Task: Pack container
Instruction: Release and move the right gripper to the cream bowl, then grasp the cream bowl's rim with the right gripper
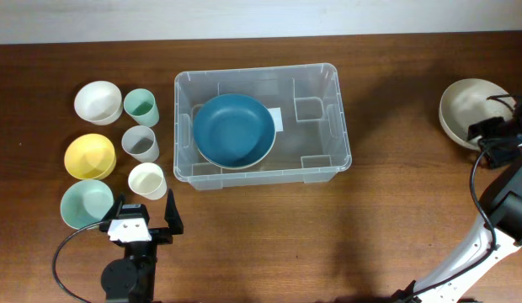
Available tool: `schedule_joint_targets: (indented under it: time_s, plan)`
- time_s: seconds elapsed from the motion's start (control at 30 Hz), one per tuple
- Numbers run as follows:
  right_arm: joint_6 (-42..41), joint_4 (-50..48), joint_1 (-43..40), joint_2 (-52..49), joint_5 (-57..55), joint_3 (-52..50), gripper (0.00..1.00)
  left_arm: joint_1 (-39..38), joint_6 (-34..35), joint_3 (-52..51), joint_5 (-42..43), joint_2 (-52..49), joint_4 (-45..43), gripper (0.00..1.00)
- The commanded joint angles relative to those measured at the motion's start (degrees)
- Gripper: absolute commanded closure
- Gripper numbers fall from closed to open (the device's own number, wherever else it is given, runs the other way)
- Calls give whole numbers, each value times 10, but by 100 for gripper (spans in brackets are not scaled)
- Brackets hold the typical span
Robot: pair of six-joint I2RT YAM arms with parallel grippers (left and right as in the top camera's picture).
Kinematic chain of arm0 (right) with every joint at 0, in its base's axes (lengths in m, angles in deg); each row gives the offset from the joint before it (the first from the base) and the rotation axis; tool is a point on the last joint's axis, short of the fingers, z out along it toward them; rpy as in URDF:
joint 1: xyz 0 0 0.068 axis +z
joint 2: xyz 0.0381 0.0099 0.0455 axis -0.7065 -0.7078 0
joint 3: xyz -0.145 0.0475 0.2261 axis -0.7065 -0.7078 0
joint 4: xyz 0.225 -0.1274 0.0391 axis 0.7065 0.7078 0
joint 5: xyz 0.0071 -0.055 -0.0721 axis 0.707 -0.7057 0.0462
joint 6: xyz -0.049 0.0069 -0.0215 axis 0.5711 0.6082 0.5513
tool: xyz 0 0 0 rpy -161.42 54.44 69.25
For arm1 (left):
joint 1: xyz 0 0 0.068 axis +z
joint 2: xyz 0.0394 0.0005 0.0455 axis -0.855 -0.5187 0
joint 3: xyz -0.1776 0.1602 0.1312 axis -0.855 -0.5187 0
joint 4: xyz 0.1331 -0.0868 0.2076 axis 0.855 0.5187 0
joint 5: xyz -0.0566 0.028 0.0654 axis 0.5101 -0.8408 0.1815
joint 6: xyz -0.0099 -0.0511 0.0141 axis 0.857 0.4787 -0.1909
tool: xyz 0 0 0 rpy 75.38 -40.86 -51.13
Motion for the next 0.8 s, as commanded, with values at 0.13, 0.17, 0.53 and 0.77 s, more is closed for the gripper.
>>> schedule_joint_targets:
  time_s: [0.13,0.17,0.53,0.77]
  plan:
    - [0,-3,-4,-7,1,-7,46,3,-7,-2,-3,4,2,1]
    - [0,-3,-4,-7,1,-7,50,3,-7,-2,-3,4,2,1]
    - [0,-5,-4,-7,1,-7,80,3,-7,-2,-3,4,2,1]
    - [-19,-7,-4,-7,-3,-7,84,3,-7,-2,-3,4,2,1]
